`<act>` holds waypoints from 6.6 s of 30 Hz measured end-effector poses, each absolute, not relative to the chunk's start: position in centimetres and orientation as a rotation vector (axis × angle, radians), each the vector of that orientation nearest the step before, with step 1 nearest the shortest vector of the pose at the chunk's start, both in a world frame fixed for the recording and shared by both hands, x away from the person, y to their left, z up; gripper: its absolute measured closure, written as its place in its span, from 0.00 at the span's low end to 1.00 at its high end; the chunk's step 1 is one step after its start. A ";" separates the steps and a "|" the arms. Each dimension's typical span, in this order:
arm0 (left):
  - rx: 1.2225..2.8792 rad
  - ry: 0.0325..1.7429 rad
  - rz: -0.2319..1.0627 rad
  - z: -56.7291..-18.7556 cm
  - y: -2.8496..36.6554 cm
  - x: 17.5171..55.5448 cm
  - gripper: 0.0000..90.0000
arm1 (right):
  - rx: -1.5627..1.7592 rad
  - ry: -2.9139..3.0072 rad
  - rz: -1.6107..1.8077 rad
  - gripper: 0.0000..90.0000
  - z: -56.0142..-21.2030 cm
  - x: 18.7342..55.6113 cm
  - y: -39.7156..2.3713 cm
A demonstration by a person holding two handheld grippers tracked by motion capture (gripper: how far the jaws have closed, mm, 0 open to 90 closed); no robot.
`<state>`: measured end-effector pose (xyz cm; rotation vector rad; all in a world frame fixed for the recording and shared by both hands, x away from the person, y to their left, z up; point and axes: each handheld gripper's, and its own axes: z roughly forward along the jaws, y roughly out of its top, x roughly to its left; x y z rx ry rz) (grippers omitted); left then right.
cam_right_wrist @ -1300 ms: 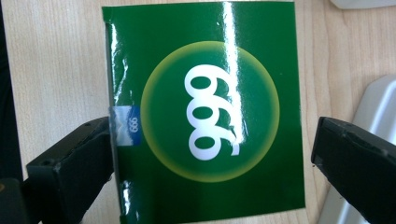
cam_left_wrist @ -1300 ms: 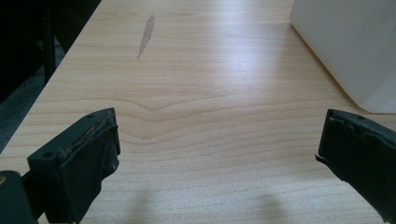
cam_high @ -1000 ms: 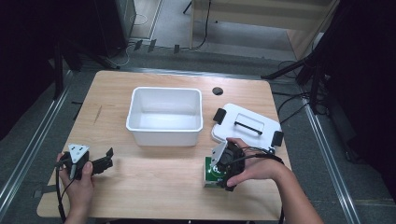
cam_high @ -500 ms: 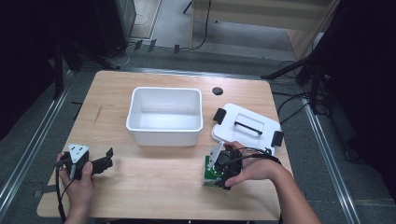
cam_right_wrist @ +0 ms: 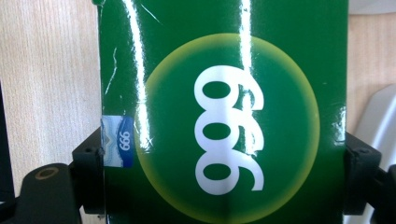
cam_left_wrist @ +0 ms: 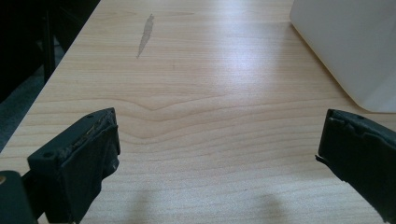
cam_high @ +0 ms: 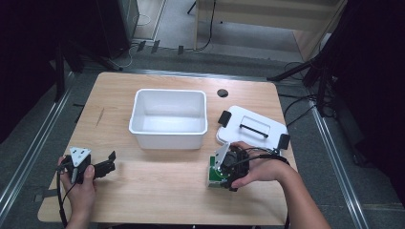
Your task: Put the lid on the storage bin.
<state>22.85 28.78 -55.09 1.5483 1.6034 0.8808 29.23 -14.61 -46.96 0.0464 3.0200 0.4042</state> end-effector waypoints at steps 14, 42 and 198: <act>1.550 1.605 0.889 -55.1 28.7 22.8 0.00 | 0.074 2.994 0.425 0.18 -45.3 29.7 -15.3; 1.543 1.606 0.887 -55.1 28.8 22.9 0.00 | 0.081 2.943 0.391 0.18 -39.9 32.3 -16.1; 1.532 1.604 0.862 -55.1 29.0 22.8 0.00 | 0.050 2.942 0.281 0.15 -43.5 44.9 -1.6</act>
